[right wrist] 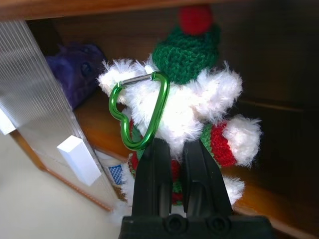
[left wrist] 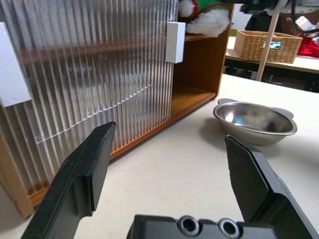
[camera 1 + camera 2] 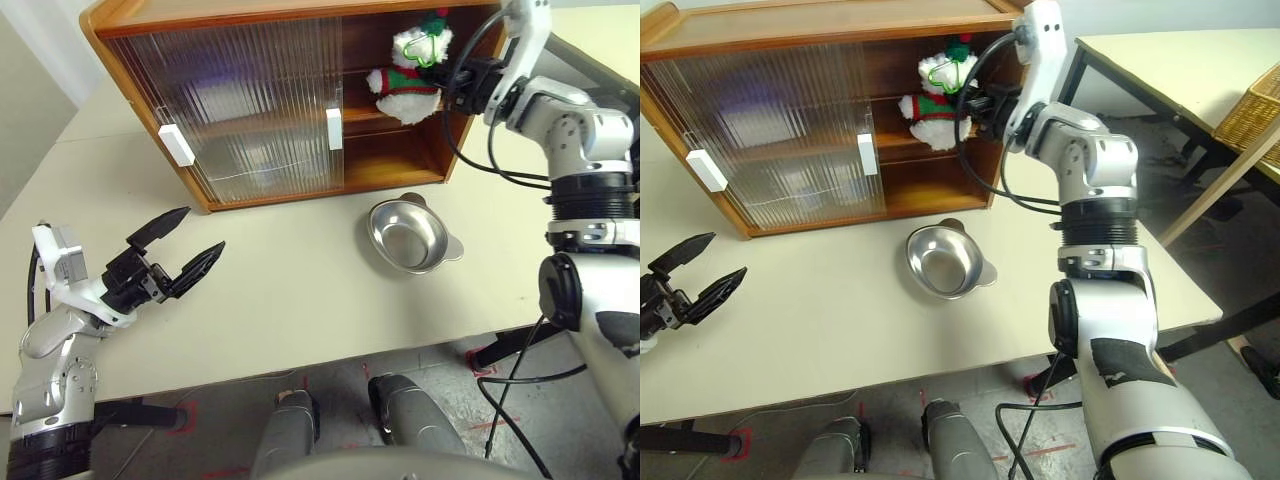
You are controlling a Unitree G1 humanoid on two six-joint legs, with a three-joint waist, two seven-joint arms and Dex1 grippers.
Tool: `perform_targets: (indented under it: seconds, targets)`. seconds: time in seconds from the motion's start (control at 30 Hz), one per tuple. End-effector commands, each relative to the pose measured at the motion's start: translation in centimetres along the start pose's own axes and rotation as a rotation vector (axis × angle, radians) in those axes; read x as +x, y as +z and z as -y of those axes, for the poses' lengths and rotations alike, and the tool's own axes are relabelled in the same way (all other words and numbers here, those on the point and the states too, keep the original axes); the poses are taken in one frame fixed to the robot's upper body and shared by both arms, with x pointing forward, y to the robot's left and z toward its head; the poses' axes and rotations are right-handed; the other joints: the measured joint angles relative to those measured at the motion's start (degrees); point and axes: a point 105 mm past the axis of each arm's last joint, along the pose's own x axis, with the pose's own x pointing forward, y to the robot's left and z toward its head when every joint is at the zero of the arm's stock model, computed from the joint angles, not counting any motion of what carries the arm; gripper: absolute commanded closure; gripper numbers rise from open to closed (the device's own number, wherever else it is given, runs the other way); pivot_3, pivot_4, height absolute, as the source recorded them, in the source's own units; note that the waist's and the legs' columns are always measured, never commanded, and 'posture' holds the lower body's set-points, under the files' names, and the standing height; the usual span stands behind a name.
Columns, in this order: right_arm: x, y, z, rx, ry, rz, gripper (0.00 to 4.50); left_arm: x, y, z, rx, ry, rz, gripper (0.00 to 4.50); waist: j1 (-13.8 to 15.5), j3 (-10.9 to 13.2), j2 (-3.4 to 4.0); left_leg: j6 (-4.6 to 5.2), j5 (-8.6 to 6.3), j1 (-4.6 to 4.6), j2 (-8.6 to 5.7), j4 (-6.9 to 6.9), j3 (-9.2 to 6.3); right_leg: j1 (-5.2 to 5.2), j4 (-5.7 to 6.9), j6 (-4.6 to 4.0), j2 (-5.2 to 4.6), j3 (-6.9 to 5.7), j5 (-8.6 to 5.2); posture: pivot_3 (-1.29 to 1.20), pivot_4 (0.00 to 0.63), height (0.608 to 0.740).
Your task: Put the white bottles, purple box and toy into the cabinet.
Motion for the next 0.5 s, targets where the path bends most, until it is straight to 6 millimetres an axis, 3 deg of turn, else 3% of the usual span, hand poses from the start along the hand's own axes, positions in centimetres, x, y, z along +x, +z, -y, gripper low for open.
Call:
perform_targets:
  seconds: [0.03,0.5]
  targets:
    - [1.0,0.8,0.0,-0.074,-0.016,0.031,4.49,0.0,-0.1,0.2,0.013,-0.009,-0.018,0.00,0.09,0.00,0.00,0.02,0.01,0.00,0.00,0.00,0.00,0.00,0.00,0.01,0.00,0.00,0.00,-0.12,0.077,0.740]
    - [3.0,-0.2,2.1,-0.206,-0.165,0.084,4.49,0.0,-0.1,0.5,0.015,-0.002,-0.021,0.00,0.50,0.01,0.01,0.03,0.02,-0.02,0.09,0.01,-0.03,-0.02,0.00,-0.57,-0.01,0.01,0.36,-0.11,0.087,0.740]
